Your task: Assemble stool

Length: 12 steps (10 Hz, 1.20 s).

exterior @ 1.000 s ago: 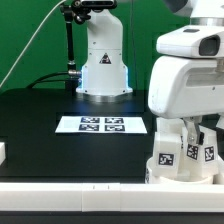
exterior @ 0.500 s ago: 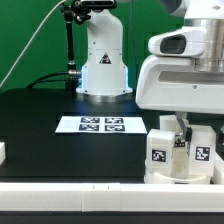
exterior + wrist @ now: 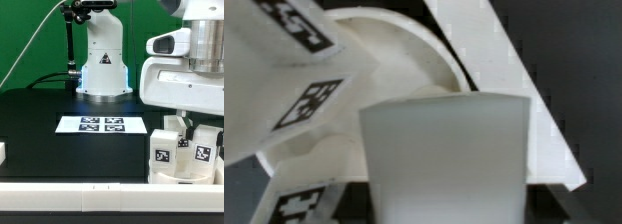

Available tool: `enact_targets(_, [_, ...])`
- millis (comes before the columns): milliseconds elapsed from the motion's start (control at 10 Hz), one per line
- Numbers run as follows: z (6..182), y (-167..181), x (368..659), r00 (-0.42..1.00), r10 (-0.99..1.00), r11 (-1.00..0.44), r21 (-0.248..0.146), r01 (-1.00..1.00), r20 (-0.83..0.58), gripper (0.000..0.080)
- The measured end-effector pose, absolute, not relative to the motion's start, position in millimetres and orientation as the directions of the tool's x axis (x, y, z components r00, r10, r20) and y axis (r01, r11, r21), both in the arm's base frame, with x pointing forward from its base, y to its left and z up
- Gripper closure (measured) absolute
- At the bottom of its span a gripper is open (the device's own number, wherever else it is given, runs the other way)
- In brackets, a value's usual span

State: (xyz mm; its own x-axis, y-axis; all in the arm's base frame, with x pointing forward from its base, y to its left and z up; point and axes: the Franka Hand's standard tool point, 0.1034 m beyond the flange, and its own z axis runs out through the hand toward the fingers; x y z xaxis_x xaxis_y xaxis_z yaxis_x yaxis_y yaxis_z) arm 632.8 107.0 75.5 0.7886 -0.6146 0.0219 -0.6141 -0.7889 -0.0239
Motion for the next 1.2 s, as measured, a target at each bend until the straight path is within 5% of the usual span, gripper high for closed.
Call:
enact_targets(700, [75.3, 109.4, 632.3, 0.313, -0.949, -0.311, -0.055, -0.949, -0.030, 0.0459])
enact_targets(900, [74.9, 111.7, 631.5, -0.022, -0.996, 0.029, -0.082, -0.996, -0.085, 0.0459])
enact_targets(1200, [74.6, 112.4, 633.0, -0.315, -0.939, 0.329, -0.088, -0.940, -0.142, 0.0459])
